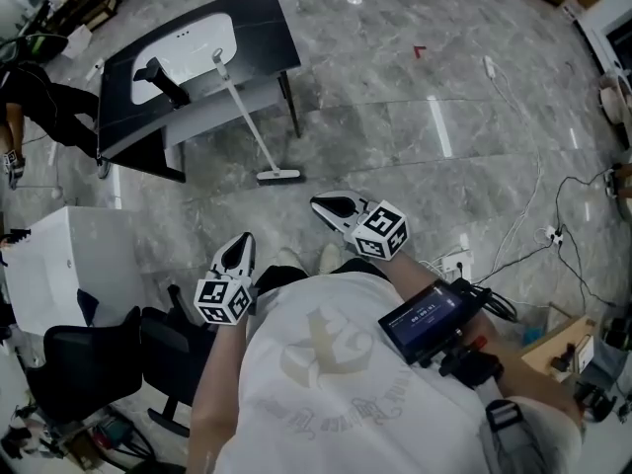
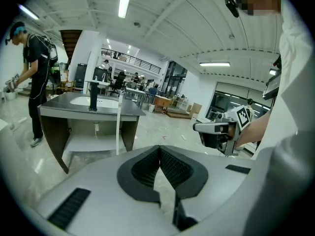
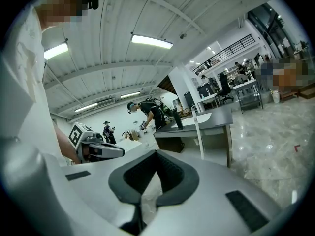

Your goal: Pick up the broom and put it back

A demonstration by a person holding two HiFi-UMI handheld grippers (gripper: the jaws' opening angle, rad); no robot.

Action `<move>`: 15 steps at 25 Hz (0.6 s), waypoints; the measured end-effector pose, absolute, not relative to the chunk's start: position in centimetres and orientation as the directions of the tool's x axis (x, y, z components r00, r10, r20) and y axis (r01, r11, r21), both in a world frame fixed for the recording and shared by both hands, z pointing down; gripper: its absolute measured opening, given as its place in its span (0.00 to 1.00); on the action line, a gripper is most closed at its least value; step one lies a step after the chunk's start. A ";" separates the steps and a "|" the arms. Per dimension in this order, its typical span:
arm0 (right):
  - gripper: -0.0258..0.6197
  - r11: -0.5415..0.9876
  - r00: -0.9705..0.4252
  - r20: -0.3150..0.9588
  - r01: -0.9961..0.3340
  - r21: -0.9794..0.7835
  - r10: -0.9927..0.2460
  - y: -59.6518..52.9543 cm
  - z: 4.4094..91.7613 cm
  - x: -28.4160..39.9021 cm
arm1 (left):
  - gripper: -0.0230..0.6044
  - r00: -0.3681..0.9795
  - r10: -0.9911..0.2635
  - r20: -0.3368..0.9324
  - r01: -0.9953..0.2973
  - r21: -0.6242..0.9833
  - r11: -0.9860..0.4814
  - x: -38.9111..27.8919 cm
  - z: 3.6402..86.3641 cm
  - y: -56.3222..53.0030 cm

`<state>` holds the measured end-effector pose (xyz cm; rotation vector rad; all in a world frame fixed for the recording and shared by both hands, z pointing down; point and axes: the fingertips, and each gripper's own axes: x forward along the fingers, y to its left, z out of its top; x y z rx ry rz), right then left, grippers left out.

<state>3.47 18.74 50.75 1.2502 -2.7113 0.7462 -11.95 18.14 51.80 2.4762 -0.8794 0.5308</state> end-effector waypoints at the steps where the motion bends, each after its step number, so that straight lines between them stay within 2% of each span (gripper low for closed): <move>1: 0.07 0.549 -0.666 0.256 -0.732 -0.403 -0.700 18.6 50.9 3.5 | 0.06 0.719 -0.486 0.497 -0.666 0.290 -0.688 -12.1 52.0 18.1; 15: 0.07 0.492 -0.637 0.323 -0.758 -0.428 -0.700 14.5 52.8 4.7 | 0.06 0.764 -0.424 0.486 -0.607 0.322 -0.726 -10.2 53.4 12.1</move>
